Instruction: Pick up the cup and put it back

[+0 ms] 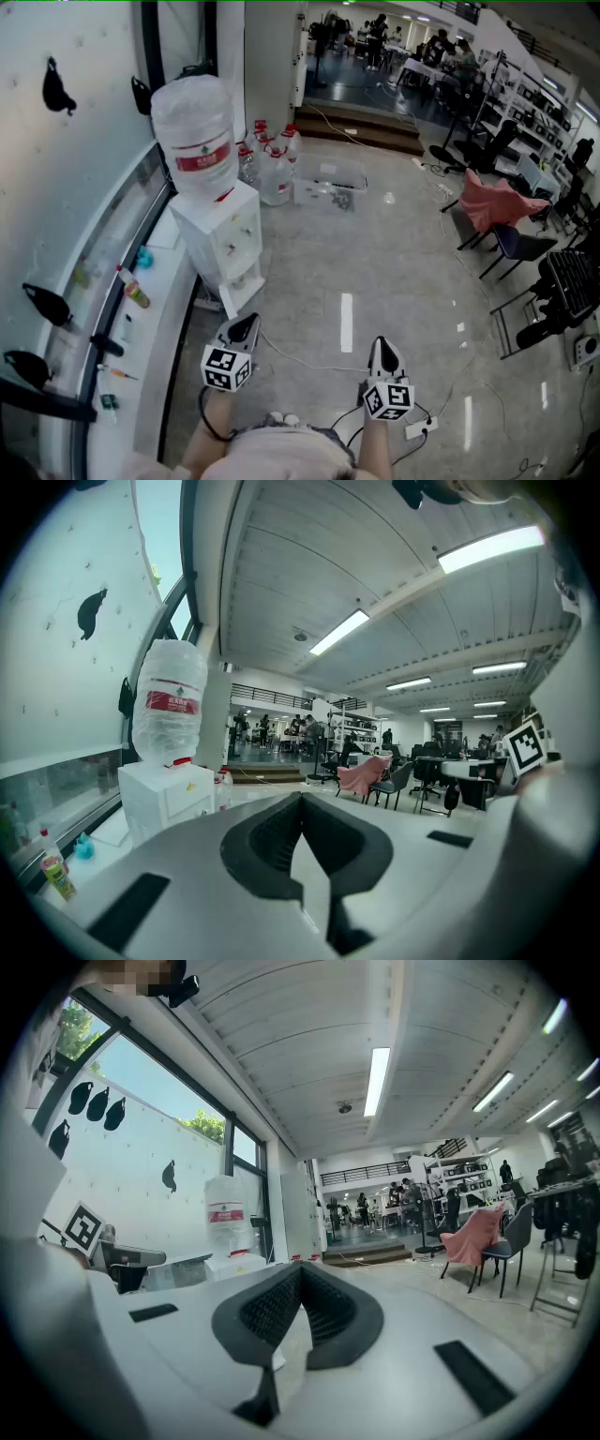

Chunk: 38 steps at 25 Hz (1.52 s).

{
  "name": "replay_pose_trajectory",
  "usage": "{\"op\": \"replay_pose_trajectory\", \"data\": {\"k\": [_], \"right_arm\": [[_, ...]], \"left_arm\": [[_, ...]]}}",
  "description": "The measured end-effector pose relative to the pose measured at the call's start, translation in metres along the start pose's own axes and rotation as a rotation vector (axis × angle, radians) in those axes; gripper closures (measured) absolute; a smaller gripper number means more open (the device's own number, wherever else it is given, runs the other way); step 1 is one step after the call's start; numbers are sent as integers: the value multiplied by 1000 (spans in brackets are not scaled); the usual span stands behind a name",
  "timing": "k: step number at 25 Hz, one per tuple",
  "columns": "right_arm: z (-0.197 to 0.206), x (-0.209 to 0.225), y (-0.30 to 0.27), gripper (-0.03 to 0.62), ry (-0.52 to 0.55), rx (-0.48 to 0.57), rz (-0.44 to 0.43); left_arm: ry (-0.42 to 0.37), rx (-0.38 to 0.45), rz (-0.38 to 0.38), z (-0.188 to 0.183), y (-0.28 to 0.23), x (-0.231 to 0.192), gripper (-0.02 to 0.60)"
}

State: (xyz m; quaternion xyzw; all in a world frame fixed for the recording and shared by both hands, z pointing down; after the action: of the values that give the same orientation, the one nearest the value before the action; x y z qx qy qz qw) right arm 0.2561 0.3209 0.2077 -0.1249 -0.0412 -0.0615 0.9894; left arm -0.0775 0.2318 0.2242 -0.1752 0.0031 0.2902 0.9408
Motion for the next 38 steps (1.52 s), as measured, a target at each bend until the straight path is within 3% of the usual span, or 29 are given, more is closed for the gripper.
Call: {"op": "replay_pose_trajectory", "data": {"k": [21,28,38], "right_arm": [[7,-15,10,577,-7,8,-2],[9,-20,13,577,-15,12,-25],[10,-20,13,577,-28,10,-22]], "left_arm": [[20,-23,8,14,12,-1,557],[61,-21,3,20,18,-1,557],[96,7,59,18,20,0,546]]}}
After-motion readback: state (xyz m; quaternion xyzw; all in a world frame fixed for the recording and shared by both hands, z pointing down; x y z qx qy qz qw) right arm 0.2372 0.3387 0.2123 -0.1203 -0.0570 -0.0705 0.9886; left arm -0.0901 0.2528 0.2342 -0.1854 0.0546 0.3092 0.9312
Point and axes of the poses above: the fingertips, and each gripper's own axes: y backward along the fingers, x to its right, z out of its underside, the point moved 6 cm from there along y, backward along the fingers, and after that the axes turned 10 degrees about -x, right-handed, at the moved point
